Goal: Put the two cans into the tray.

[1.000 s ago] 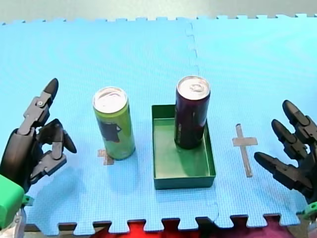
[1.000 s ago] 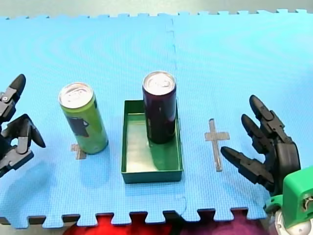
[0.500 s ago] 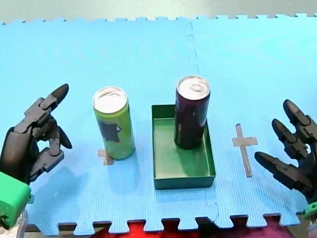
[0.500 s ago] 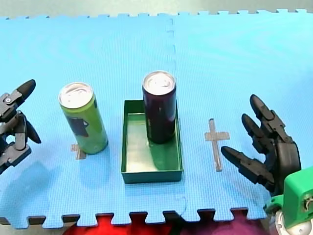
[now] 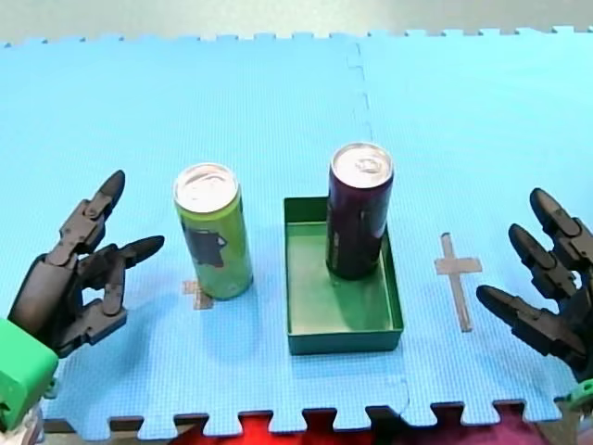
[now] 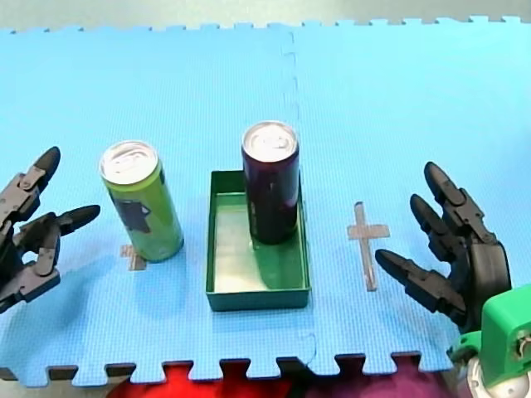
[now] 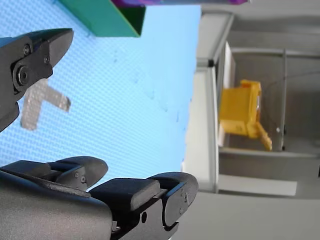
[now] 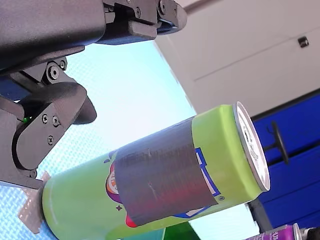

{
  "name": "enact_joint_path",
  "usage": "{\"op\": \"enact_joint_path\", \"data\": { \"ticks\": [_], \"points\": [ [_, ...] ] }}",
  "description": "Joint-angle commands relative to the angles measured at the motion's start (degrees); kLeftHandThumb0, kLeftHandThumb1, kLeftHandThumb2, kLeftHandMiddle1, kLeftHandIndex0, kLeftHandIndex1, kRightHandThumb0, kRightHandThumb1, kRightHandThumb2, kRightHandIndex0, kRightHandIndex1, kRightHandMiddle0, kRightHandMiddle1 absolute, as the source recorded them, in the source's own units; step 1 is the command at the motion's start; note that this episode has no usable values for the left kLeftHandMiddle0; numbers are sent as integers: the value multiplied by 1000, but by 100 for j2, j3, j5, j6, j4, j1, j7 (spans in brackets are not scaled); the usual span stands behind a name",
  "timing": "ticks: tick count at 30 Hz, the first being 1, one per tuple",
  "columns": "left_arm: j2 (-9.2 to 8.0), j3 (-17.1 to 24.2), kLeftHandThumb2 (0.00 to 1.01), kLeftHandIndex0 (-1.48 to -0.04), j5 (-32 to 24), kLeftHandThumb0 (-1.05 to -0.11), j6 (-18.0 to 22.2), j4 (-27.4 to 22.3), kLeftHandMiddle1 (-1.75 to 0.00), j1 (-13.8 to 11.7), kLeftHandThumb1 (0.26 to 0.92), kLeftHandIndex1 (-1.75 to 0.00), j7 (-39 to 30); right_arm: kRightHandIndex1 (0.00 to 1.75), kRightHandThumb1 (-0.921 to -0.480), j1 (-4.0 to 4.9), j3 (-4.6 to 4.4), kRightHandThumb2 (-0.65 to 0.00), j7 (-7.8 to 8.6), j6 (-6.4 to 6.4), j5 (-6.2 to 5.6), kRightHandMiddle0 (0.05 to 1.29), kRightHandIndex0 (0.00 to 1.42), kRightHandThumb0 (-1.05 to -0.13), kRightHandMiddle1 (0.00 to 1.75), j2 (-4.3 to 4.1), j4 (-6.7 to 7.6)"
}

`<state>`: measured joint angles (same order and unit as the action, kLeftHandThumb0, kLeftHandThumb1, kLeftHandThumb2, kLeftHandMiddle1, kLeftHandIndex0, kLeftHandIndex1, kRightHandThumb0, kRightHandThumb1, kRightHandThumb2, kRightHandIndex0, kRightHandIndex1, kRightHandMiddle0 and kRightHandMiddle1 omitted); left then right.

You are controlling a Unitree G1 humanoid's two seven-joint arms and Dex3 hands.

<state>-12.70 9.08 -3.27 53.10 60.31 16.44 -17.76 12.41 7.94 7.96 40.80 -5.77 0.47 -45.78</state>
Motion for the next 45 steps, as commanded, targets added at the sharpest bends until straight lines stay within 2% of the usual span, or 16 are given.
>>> {"op": "enact_joint_path", "data": {
  "ticks": [1,10,17,19,21,22,25,39,45],
  "points": [
    [-28,39,769,-68,-96,-1048,1,48,-11,34,921,0,-78,0,-681,-18,5,0,-17,32,-5,377,430,-703,0,-16,38],
    [42,129,682,-61,-623,-1048,-28,47,-3,16,921,0,-981,0,-683,-37,-6,-1,-16,3,-10,373,429,-706,0,-19,98],
    [84,207,581,-54,-668,-1048,-44,221,-6,107,921,0,-1138,0,-685,-20,-14,-1,-20,-8,0,371,428,-712,0,-19,85],
    [95,224,506,-53,-680,-1048,-105,260,-7,144,921,0,-1161,0,-685,-21,-20,-1,-26,-8,7,371,427,-713,0,-16,88],
    [97,253,280,-53,-727,-1048,-221,277,-6,175,921,0,-1230,0,-686,-23,-24,-1,-31,-10,13,371,426,-714,0,-15,91],
    [97,269,217,-53,-754,-1048,-278,277,-5,185,921,0,-1269,0,-686,-21,-25,-1,-32,-12,13,371,426,-715,0,-16,89],
    [101,324,118,-53,-853,-1048,-458,268,-4,205,921,0,-1403,0,-687,-20,-28,-1,-35,-13,16,370,425,-716,0,-14,80],
    [40,368,17,-55,-873,-1048,-862,148,-3,209,872,-1,-1741,0,-687,0,-26,0,-40,-9,7,368,423,-719,0,-7,36],
    [34,379,0,-61,-865,-1048,-964,113,-3,237,772,-3,-1746,1,-683,-7,-31,0,-65,-32,13,371,426,-716,1,9,81]
  ]
}}
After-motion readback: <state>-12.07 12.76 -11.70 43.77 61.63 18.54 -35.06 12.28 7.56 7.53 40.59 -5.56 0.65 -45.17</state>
